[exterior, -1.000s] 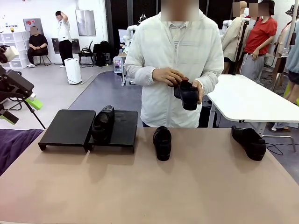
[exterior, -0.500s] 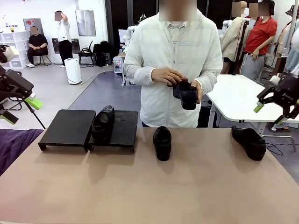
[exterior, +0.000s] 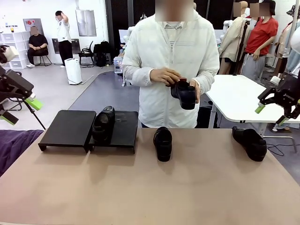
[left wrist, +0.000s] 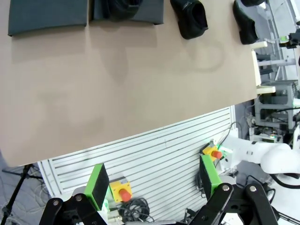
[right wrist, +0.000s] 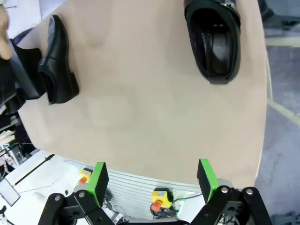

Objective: Organize the shoes by placing them on the stand.
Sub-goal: Pick up one Shoe and place it in the middle of the table.

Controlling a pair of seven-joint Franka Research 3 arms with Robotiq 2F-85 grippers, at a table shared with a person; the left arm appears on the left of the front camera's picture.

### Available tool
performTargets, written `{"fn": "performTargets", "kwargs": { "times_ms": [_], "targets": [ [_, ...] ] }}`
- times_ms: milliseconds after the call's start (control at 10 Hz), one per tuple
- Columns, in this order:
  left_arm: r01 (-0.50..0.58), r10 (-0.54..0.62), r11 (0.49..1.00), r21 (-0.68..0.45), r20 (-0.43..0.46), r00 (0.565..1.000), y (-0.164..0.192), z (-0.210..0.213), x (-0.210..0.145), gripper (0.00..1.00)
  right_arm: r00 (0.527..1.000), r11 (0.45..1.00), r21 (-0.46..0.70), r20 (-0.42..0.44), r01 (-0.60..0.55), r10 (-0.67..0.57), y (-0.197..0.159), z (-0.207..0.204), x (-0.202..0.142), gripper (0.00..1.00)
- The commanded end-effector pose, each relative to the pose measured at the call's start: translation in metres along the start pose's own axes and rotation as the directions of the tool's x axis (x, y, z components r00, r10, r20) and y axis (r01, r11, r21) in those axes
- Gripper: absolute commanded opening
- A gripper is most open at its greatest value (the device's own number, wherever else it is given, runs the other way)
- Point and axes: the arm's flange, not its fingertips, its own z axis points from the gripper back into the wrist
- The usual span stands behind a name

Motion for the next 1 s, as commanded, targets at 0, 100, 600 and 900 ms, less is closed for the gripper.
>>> {"fn": "performTargets", "kwargs": {
  "times_ms": [0,100,600,900],
  "targets": [
    [0.002,-0.002,1.0,-0.016,-0.005,1.0,0.0,0.002,-0.001,1.0,0.997,0.993,-0.105,-0.042,-0.061,0.057,0.015,-0.033,0.059,1.0],
    [0.002,-0.002,1.0,-0.016,-0.005,1.0,0.0,0.002,-0.001,1.0,0.999,0.989,-0.141,0.009,-0.033,0.034,0.017,-0.04,0.076,1.0],
    [0.002,-0.002,1.0,-0.016,-0.005,1.0,0.0,0.002,-0.001,1.0,0.997,0.966,-0.256,0.059,-0.027,0.044,0.015,-0.096,0.127,1.0],
    [0.002,-0.002,1.0,-0.016,-0.005,1.0,0.0,0.002,-0.001,1.0,0.997,0.963,-0.269,0.074,-0.017,0.038,0.009,-0.118,0.133,1.0]
  ]
}}
